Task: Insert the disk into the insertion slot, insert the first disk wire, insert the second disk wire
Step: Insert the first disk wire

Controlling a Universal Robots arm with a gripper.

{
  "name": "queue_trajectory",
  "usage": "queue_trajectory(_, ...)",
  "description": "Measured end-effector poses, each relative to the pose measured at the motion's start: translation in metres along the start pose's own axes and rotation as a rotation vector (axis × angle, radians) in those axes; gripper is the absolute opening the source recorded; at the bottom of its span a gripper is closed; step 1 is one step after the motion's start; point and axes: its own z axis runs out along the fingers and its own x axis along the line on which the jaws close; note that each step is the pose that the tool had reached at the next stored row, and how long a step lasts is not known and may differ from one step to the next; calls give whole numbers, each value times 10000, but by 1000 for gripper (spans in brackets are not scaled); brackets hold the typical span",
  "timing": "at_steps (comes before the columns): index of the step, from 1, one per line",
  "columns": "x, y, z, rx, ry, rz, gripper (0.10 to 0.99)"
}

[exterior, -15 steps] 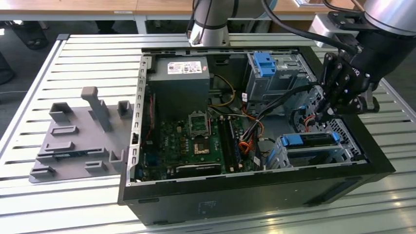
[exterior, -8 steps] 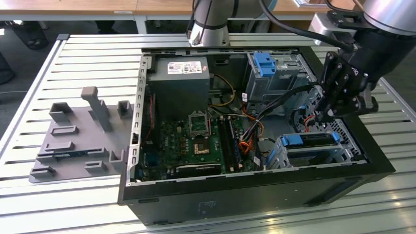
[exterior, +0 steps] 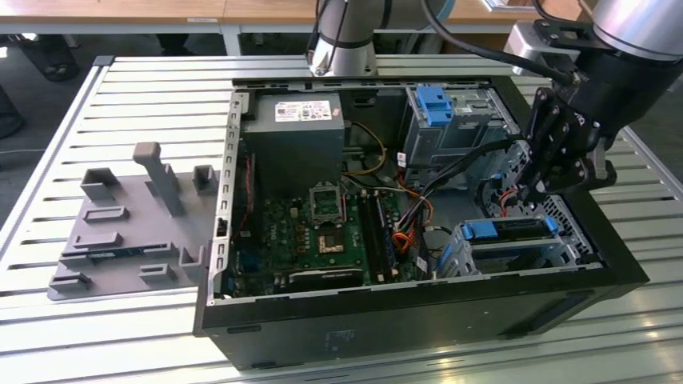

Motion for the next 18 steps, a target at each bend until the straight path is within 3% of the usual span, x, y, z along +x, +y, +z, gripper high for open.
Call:
queue_trajectory(9, -3, -7, 46, 3, 15, 0, 310)
queue_trajectory(12, -4, -11, 56, 4, 20, 0, 231)
queue_trajectory(13, -5, -12, 58, 4, 22, 0, 169)
queue_trajectory(18, -5, -14, 64, 4, 21, -15, 165)
